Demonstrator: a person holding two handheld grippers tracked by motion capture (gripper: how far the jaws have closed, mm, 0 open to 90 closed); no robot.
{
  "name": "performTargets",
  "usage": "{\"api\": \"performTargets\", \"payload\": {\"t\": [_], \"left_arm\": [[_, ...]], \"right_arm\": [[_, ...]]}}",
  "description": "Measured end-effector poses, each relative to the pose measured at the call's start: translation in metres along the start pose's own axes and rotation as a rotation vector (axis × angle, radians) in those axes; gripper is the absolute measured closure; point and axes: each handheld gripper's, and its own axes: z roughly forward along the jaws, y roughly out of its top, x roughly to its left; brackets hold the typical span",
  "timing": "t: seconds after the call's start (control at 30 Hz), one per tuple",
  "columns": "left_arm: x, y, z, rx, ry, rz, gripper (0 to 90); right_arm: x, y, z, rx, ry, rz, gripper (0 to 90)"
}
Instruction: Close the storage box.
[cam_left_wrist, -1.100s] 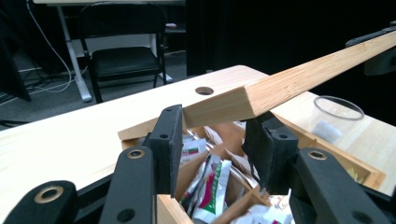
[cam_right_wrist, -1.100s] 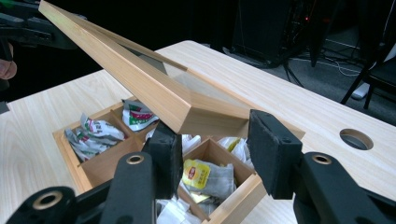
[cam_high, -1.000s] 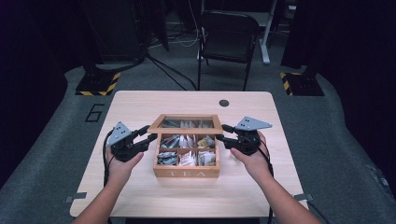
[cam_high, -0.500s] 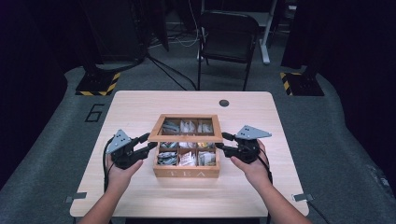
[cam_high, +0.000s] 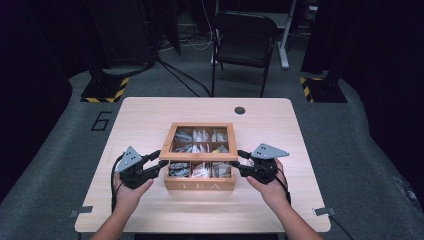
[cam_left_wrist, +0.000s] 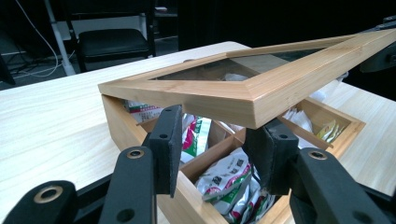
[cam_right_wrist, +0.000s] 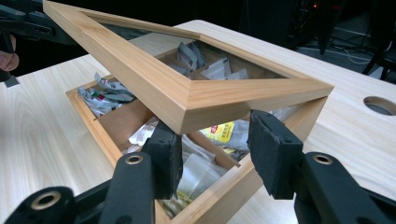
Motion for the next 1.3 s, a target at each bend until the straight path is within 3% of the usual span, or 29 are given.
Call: {"api": "performTargets", "payload": {"t": [0.27, 0.63, 1.03, 1.1, 1.23, 1.3], "left_arm": [[-0.007, -0.009, -0.006, 0.025, -0.005, 0.03, 56.0], [-0.01, -0.024, -0.007, 0.064, -0.013, 0.02, 55.6], [-0.012, -0.037, -0.012, 0.106, -0.024, -0.013, 55.1], [-0.012, -0.039, -0.013, 0.119, -0.04, -0.019, 55.1], [-0.011, -0.038, -0.019, 0.072, -0.026, -0.04, 54.2], [-0.009, -0.038, -0.02, 0.078, -0.02, -0.058, 53.9]], "right_arm": [[0.005, -0.009, -0.001, 0.018, 0.004, -0.001, 54.0], [0.012, -0.023, -0.002, 0.062, 0.018, 0.014, 53.5], [0.015, -0.034, -0.002, 0.092, 0.039, 0.014, 53.5], [0.015, -0.037, -0.002, 0.117, 0.037, 0.019, 53.6], [0.018, -0.038, -0.001, 0.137, 0.03, -0.007, 53.5], [0.018, -0.036, -0.005, 0.098, 0.046, -0.01, 53.0]]}}
